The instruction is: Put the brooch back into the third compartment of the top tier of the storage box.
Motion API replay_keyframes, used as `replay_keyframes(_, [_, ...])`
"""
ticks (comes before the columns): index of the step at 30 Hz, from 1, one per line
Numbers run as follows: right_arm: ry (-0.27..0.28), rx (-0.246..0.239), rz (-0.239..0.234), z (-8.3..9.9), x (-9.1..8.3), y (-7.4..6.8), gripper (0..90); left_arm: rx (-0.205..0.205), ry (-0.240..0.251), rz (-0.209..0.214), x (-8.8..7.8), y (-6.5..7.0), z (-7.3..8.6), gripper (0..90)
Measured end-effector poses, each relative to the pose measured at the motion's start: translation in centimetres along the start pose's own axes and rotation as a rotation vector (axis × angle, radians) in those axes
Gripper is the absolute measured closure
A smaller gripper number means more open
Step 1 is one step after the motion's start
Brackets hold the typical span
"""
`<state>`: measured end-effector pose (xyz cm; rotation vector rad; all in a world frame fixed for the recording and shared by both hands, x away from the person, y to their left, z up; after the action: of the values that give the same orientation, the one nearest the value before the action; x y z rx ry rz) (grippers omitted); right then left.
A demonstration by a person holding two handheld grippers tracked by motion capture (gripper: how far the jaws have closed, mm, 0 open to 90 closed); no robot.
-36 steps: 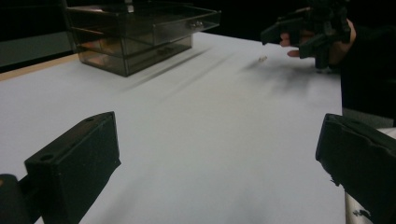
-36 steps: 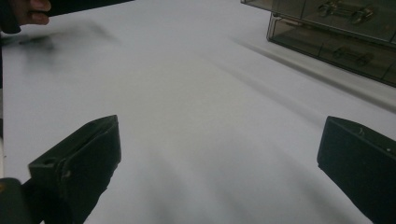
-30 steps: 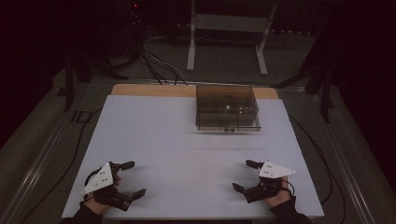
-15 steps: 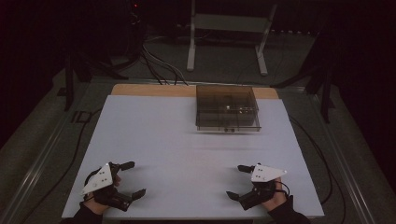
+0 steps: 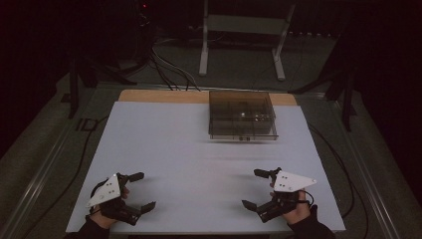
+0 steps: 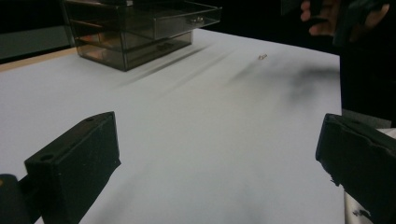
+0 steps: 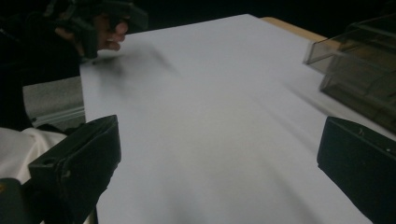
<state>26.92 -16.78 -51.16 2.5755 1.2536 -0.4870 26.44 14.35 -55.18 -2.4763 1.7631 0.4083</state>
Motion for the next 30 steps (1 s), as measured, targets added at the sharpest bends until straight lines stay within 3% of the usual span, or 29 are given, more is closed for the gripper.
replay_keyframes(19, [0.020, 0.038, 0.146, -1.8, -1.8, 4.6, 0.0, -0.006, 0.013, 0.004, 0.0, 0.1, -0.2, 0.6])
replay_keyframes(24, [0.005, 0.070, 0.214, -1.2, -2.6, 7.2, 0.0, -0.006, 0.015, 0.007, 0.0, 0.1, -0.2, 0.6])
replay_keyframes(30, [-0.053, 0.112, 0.287, 0.6, -3.4, 9.6, 0.0, -0.010, 0.017, 0.010, 0.0, 0.1, -0.2, 0.6])
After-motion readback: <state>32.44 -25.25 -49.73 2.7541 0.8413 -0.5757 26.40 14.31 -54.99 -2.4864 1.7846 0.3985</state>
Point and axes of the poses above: each handheld gripper's, and its own axes: x roughly forward along the jaws, z roughly out of its underside, y roughly to its right, the point moved 10 cm from there along x, roughly forward along the jaws, and after that the axes turned 11 degrees about z, right-handed, at the moved point
